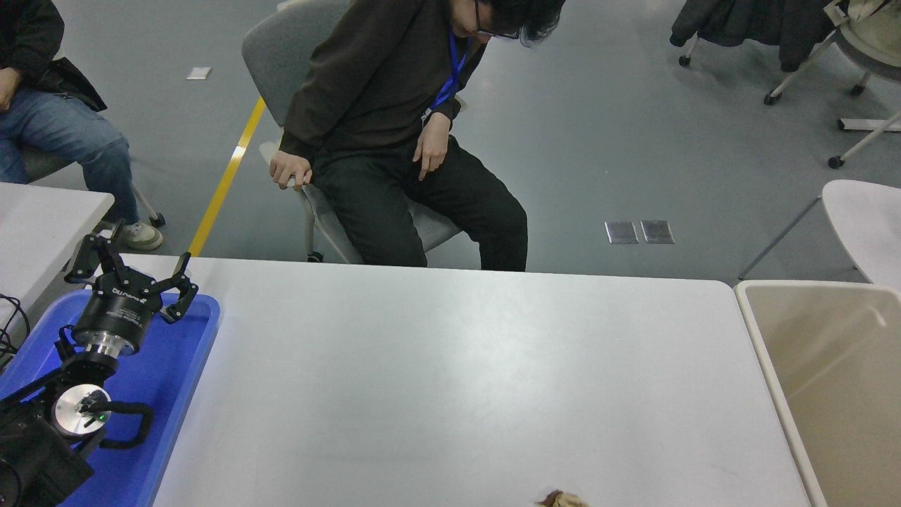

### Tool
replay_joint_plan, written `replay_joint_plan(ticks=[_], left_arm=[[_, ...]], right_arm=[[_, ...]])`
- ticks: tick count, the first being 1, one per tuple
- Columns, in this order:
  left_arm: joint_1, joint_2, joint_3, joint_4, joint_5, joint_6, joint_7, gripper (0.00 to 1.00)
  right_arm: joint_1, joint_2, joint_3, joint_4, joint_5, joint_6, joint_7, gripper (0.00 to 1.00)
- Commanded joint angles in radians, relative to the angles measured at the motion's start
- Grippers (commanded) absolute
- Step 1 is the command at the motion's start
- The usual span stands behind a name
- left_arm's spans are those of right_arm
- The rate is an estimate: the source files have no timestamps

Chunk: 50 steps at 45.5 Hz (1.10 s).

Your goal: Clean the table surface

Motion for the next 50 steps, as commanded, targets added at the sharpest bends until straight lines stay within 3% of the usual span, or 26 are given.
replay_joint_plan(ticks=[1, 16, 30, 50], left_arm=[[0.000, 0.000, 0.000, 0.000, 0.000, 0.000, 0.000, 1.00], [0.000, 0.000, 0.000, 0.001, 0.000, 0.000, 0.000, 1.00], [0.000, 0.000, 0.000, 0.000, 0.000, 0.000, 0.000, 1.00], [0.000, 0.000, 0.000, 0.000, 0.000, 0.000, 0.000, 1.00]], right_arm=[[-0.055, 0.067, 0.118, 0.192, -0.099, -0.103, 0.003, 0.99], [-0.099, 0.211, 0.324, 0.252, -0.365, -0.244, -0.014, 0.99], [-0.093, 0.299, 0.345, 0.263, -0.419, -0.324, -0.020, 0.99], [-0.076, 0.323, 0.327, 0.267, -0.403, -0.302, -0.014, 0.99]])
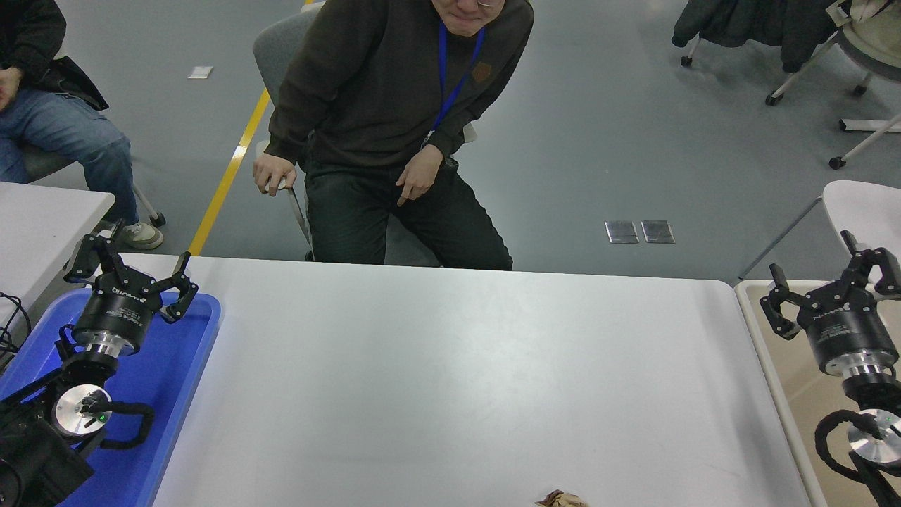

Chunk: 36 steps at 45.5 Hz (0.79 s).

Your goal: Clean the table surface

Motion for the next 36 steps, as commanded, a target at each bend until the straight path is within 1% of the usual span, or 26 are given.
replay_joint_plan(ticks=[1, 25, 29, 33, 36], left_arm=[[0.000, 0.000, 0.000, 0.000, 0.000, 0.000, 0.000, 1.00], [0.000, 0.000, 0.000, 0.000, 0.000, 0.000, 0.000, 1.00], [0.000, 0.000, 0.000, 0.000, 0.000, 0.000, 0.000, 1.00], [0.000, 0.000, 0.000, 0.000, 0.000, 0.000, 0.000, 1.00], [0.000, 0.000, 0.000, 0.000, 0.000, 0.000, 0.000, 1.00]], right_arm=[[0.014, 0.013, -0.006, 0.003, 0.003, -0.002, 0.002, 0.99], [0.020, 0.008, -0.045, 0.001, 0.001, -0.004, 0.008, 0.99], [0.020, 0.008, -0.055, 0.001, 0.001, -0.004, -0.003, 0.99], [0.023, -0.008, -0.117, 0.012, 0.004, -0.001, -0.010, 0.99], [0.022, -0.031, -0.129, 0.041, 0.004, -0.004, -0.047, 0.99]])
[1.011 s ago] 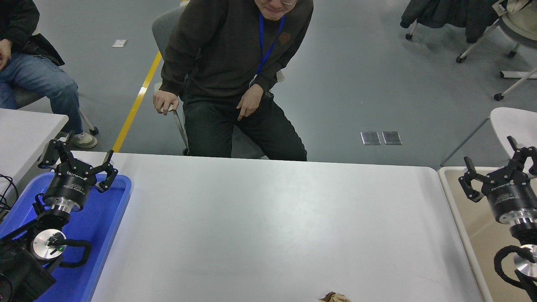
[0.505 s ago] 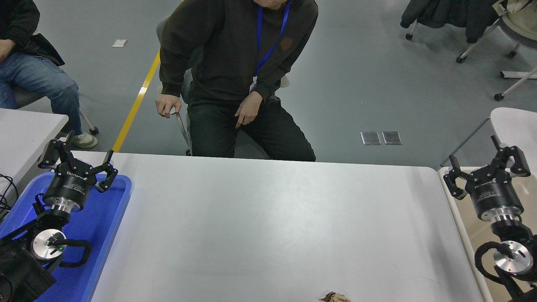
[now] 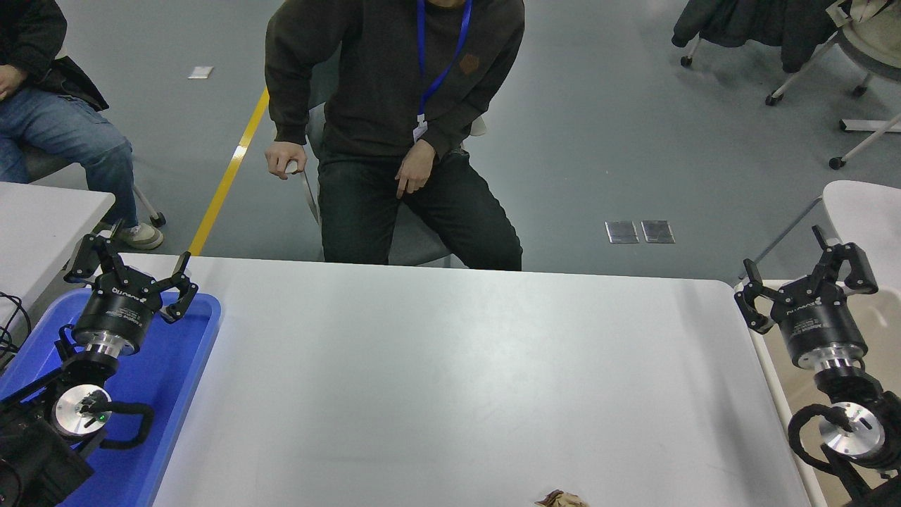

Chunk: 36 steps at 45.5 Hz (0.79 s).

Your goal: Clean the table surface

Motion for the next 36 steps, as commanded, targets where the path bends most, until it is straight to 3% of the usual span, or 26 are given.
replay_joint_plan(ticks=[1, 5, 27, 36], left_arm=[[0.000, 0.000, 0.000, 0.000, 0.000, 0.000, 0.000, 1.00], [0.000, 0.000, 0.000, 0.000, 0.000, 0.000, 0.000, 1.00], [0.000, 0.000, 0.000, 0.000, 0.000, 0.000, 0.001, 1.00], [0.000, 0.000, 0.000, 0.000, 0.000, 0.000, 0.000, 1.00]], right_arm=[[0.001, -0.043, -0.062, 0.048, 0.003, -0.003, -0.062, 0.99], [-0.004, -0.074, -0.061, 0.106, 0.003, -0.005, -0.099, 0.99], [-0.047, -0.299, -0.272, 0.330, -0.021, -0.003, -0.105, 0.99], [-0.050, -0.367, -0.331, 0.439, -0.150, 0.000, -0.111, 0.99]])
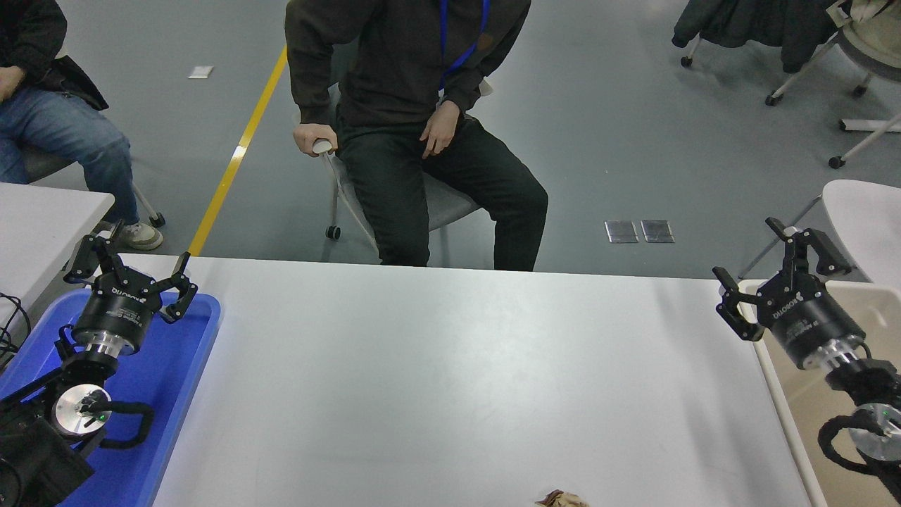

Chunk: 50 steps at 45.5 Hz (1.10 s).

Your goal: Clean the table surface

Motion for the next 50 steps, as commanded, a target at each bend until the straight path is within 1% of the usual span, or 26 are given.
replay_joint_plan(ticks=[1, 8, 17, 24, 33, 37, 46, 50], left_arm=[[0.000, 0.000, 0.000, 0.000, 0.000, 0.000, 0.000, 1.00], [0.000, 0.000, 0.000, 0.000, 0.000, 0.000, 0.000, 1.00], [0.000, 0.000, 0.000, 0.000, 0.000, 0.000, 0.000, 1.00], [0.000, 0.000, 0.000, 0.000, 0.000, 0.000, 0.000, 1.00], [0.000, 0.000, 0.000, 0.000, 0.000, 0.000, 0.000, 1.00], [0.000, 0.000, 0.000, 0.000, 0.000, 0.000, 0.000, 1.00], [0.000, 0.000, 0.000, 0.000, 0.000, 0.000, 0.001, 1.00], [0.000, 0.000, 0.000, 0.000, 0.000, 0.000, 0.000, 1.00]], right_arm=[[-0.005, -0.085, -0.088, 0.129, -0.116, 0.004, -0.010, 0.99], [-0.005, -0.120, -0.137, 0.208, -0.195, 0.004, -0.015, 0.99], [-0.001, -0.126, -0.177, 0.273, -0.358, 0.013, -0.016, 0.99], [0.009, -0.143, -0.201, 0.311, -0.398, 0.046, -0.015, 0.99], [0.033, -0.178, -0.201, 0.367, -0.481, 0.050, -0.015, 0.99], [0.045, -0.183, -0.204, 0.396, -0.562, 0.050, -0.016, 0.99], [0.047, -0.208, -0.209, 0.452, -0.841, 0.043, -0.018, 0.99], [0.047, -0.208, -0.218, 0.453, -0.933, 0.050, -0.033, 0.99]])
